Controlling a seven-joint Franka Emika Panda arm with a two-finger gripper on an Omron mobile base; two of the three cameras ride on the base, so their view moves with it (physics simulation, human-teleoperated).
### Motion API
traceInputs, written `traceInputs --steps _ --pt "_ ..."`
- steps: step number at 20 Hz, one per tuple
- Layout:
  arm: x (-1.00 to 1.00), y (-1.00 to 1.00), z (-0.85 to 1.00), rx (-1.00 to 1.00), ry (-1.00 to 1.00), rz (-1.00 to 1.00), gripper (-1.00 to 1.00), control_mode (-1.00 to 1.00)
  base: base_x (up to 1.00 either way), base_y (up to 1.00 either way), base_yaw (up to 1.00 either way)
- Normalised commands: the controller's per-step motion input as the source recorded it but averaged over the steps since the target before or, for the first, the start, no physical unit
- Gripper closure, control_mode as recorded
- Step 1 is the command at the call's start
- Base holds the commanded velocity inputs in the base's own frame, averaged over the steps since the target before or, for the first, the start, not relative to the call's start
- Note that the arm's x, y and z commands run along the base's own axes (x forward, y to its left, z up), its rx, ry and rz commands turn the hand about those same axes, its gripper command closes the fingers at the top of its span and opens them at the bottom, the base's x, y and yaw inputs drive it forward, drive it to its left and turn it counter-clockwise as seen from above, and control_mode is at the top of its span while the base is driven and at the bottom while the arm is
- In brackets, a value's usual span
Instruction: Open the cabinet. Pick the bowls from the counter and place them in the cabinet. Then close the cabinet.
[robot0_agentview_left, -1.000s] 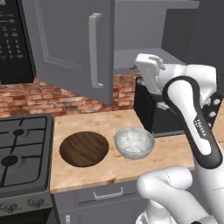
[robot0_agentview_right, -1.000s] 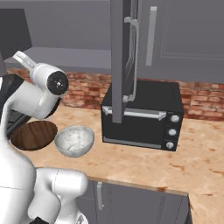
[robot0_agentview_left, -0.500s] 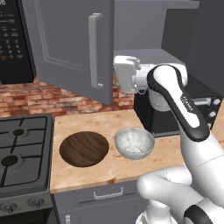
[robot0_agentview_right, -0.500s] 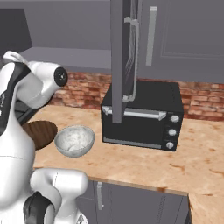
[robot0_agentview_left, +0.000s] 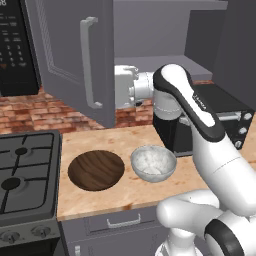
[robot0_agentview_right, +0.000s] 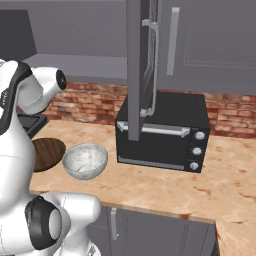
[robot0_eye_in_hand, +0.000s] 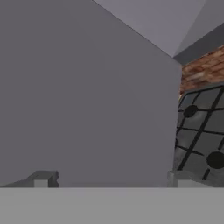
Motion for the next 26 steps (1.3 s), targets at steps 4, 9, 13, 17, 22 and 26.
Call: traceInputs --steps 4,9,13,17,22,26 --pt "-0.64 0.50 0.00 0.00 0.00 0.22 -1.00 -1.00 0.00 0.00 0.00" --pt "-0.66 0.45 -0.05 0.00 0.00 0.14 -1.00 -1.00 0.00 0.00 0.00" --pt "-0.06 0.25 -0.11 0.00 0.00 0.03 -1.00 -1.00 0.00 0.00 0.00" --pt "0.00 0.09 -0.10 0.00 0.00 0.00 -1.00 -1.00 0.00 0.00 0.00" --pt "0.00 0.10 -0.07 -0.07 -0.01 0.00 -1.00 -1.00 0.00 0.00 0.00" --pt "0.00 0.28 -0.11 -0.09 -0.04 0.00 -1.00 -1.00 0.00 0.00 0.00"
